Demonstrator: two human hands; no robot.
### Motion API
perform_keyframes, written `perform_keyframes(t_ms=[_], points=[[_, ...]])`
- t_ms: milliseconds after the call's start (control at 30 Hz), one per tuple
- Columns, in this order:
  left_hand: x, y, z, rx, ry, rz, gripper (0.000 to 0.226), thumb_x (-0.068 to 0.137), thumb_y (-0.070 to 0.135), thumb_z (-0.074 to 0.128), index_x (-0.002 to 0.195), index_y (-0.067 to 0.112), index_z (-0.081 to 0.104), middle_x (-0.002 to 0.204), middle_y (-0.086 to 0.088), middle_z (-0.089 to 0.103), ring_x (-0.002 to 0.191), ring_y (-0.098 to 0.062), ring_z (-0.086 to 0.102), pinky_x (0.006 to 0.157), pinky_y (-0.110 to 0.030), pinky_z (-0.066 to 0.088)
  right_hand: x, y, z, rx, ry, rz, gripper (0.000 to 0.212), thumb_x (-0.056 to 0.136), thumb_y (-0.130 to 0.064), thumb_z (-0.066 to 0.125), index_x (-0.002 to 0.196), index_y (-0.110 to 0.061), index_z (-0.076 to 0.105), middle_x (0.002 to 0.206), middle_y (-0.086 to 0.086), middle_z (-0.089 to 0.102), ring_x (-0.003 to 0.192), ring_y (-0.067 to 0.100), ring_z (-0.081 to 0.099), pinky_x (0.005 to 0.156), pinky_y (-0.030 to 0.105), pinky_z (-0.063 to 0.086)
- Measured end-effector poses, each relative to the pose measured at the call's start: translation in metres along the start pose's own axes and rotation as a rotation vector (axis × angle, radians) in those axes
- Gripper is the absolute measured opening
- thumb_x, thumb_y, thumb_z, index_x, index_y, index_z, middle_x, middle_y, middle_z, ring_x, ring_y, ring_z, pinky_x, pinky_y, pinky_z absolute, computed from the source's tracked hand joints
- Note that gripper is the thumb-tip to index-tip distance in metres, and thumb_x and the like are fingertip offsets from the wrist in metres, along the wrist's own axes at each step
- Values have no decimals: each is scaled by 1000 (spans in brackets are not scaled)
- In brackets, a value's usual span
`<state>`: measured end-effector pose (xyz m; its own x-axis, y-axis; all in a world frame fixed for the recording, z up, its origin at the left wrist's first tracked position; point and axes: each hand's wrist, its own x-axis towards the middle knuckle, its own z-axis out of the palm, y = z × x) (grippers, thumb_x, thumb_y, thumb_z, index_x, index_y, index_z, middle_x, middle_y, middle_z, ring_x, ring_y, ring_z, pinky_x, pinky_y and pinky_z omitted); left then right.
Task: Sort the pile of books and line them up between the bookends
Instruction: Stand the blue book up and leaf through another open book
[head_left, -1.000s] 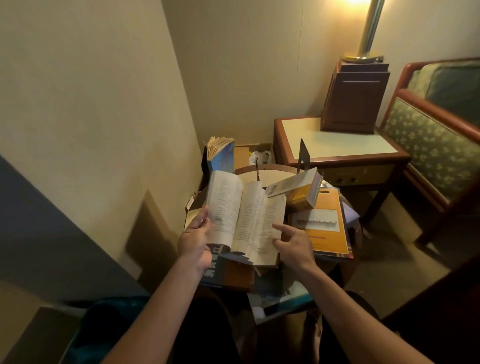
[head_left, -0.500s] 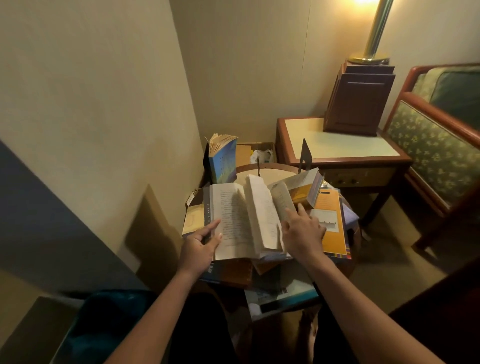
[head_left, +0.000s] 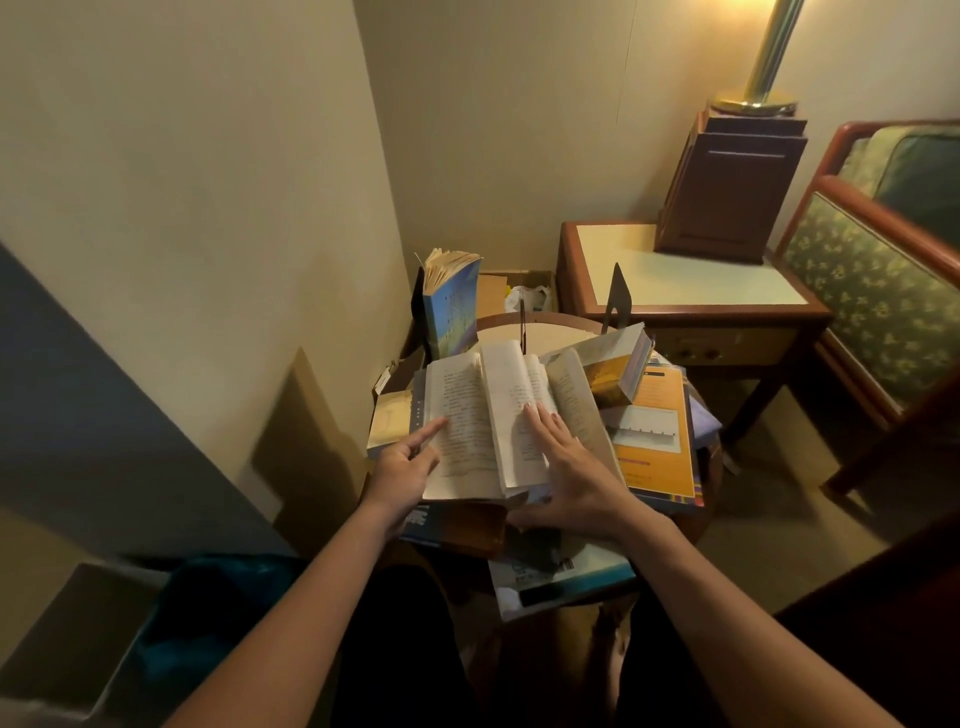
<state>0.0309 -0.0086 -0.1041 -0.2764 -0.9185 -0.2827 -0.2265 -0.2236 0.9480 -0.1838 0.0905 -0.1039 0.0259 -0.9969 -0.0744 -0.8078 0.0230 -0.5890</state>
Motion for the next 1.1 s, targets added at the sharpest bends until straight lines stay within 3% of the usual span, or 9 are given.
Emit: perform_keyframes(t_ms=[233,367,433,567,700,833,967,1033,1100], points=[[5,-5,-1,-29,-2,-27,43,102,11,51,127,44,63,135,5,43,125,-20,45,104,-45,51,1,4,1,-53,123,-14,116,81,-50,77,160,-23,-3,168,-5,2,155,19,0,124,52,15],[6,-5,-2,-39,-12,-44,43,103,13,50,132,44,60,135,7,43,120,-17,47,101,-42,53,3,1,3,-202,136,-59,100,92,-48,64,160,-16,-3,168,1,5,155,23,4,124,54,17],[6,-4,-3,-38,-14,-53,42,104,15,49,134,43,59,130,9,43,111,-13,50,98,-41,55,6,-4,6,-221,135,-52,92,98,-52,51,160,-15,-5,168,2,3,155,22,1,124,53,14],[5,-5,-6,-104,-33,-62,37,101,20,55,128,44,62,130,7,45,119,-25,50,98,-47,54,9,-24,11,-158,149,-42,97,91,-77,15,160,-13,-6,168,1,0,154,16,-6,125,50,-3],[3,-5,-6,-94,-5,-73,41,102,20,52,115,57,62,137,2,48,122,-29,51,97,-52,53,16,-33,17,-257,82,-83,102,87,-85,23,160,-20,-7,169,-3,-2,153,20,-12,122,59,-8],[4,-6,-8,-77,89,-57,42,105,17,45,133,43,59,128,5,54,110,-23,60,79,-42,62,29,-35,17,-436,-2,-115,91,88,-85,17,160,-33,0,168,-9,-5,153,26,-15,117,68,-9],[6,-12,-9,241,197,68,39,102,42,50,140,38,53,134,-1,55,106,-20,62,80,-42,62,47,-30,8,-444,-29,-134,60,103,-59,23,158,-40,10,169,-6,4,154,30,-9,116,71,-7],[6,-19,-4,527,257,143,56,97,54,52,148,32,45,146,-6,43,125,-23,49,95,-45,56,54,-24,6,-431,-17,-112,58,104,-57,25,158,-42,10,169,-3,5,155,29,-7,118,68,-4],[3,-24,4,834,314,269,66,95,61,45,153,30,37,159,-8,30,144,-29,31,111,-52,39,59,-18,5,-392,9,-77,63,102,-61,28,158,-40,9,169,-4,8,155,26,-4,121,64,-2]])
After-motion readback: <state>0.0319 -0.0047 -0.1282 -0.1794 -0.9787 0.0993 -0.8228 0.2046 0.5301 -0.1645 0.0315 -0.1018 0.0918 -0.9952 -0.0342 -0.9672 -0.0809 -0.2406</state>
